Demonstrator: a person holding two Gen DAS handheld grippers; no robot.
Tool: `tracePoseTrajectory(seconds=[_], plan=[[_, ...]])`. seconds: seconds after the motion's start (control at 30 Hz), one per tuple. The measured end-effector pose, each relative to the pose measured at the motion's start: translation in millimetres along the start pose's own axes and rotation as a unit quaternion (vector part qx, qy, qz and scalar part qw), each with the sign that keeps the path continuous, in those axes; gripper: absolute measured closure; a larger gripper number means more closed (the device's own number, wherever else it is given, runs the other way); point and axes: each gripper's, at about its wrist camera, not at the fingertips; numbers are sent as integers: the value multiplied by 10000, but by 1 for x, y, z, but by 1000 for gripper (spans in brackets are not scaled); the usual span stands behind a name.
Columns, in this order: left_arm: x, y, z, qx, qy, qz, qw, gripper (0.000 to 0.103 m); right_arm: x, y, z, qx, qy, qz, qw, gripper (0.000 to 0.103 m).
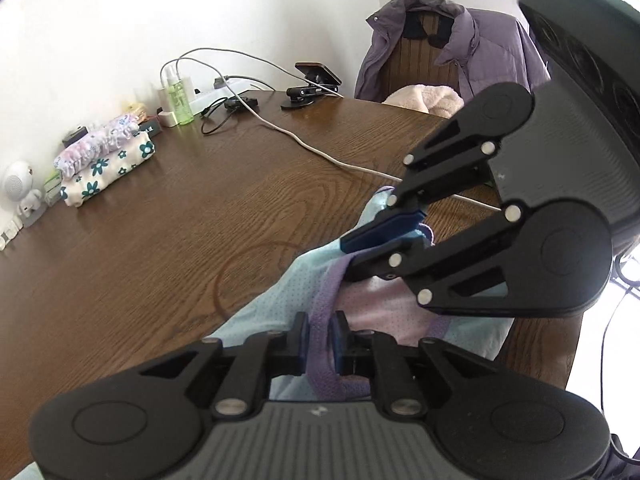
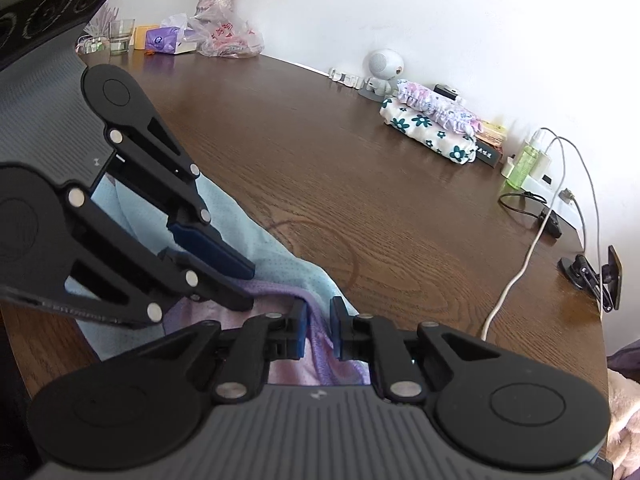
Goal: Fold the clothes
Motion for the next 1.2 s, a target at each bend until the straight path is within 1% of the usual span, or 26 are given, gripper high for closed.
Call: tracePoseTrajectory(seconds=[0.1, 0.17, 0.2, 0.23, 0.27, 0.3, 0.33, 0.4, 0.53, 0.6, 0.7, 0.73, 0.77, 0.8, 0.83, 0.97, 1.07, 1.13, 1.2], plan=[[1, -1, -1, 34, 26, 18, 10000, 91, 1, 2, 5, 13, 72, 130, 9999, 90], [-1, -1, 0, 29, 8, -23, 10000, 91, -1, 1, 16, -72, -19, 140, 9999, 83], [-1, -1, 0, 21, 18, -21, 10000, 90, -4, 0, 21, -162, -125, 58, 9998, 83], [-1, 0, 0, 12, 28, -19, 10000, 90, -8, -2, 26, -242, -235, -45, 9994, 84], [-1, 0, 0, 4, 38, -17, 10000, 90, -11, -5, 29, -292, -353, -195, 9988, 92], [-1, 0, 0, -4, 48, -15, 10000, 89, -15, -7, 28, -321, -479, -340, 9978, 95], [-1, 0, 0, -6, 60, 5, 10000, 89, -19, -9, 26, -336, -581, -476, 9966, 95], [-1, -1, 0, -16, 70, 9, 10000, 88, -22, -12, 17, -371, -605, -690, 9951, 96], [-1, -2, -1, -28, 94, 9, 10000, 87, -15, -8, -5, -84, -501, -576, 9970, 97], [1, -3, -1, -34, 130, 62, 9999, 87, -17, -2, -1, -124, -393, -580, 9975, 97], [2, -3, -1, -47, 160, 87, 9998, 85, -32, 1, 10, -139, -492, -1028, 9934, 96], [2, -3, -2, -40, 175, 80, 9998, 85, -37, 1, 15, -200, -425, -1138, 9924, 96], [3, -4, -2, -23, 208, 99, 9997, 82, -41, 2, 18, -244, -263, -1224, 9918, 96], [3, -5, -2, -2, 262, 110, 9996, 78, -45, 4, 19, -252, -115, -1303, 9911, 96], [3, -5, -2, 3, 301, 99, 9995, 76, -46, 7, 19, -234, -69, -1367, 9903, 96], [-3, -4, -3, -22, 244, -16, 9997, 74, -53, 17, 17, -160, 115, -1623, 9865, 95], [0, -3, -3, -7, 320, 100, 9994, 73, -58, 24, 19, -148, 293, -1782, 9835, 95], [3, -4, -2, -12, 432, 219, 9988, 72, -61, 28, 16, 95, 303, -1768, 9837, 95], [9, -6, 6, -147, 471, 382, 9980, 71, -65, 28, 33, -123, 323, -1869, 9818, 94]])
Point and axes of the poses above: each gripper's, at about its wrist camera, not at the fingertips, and z roughly against the way its jaws point, x to its left, y to its underside
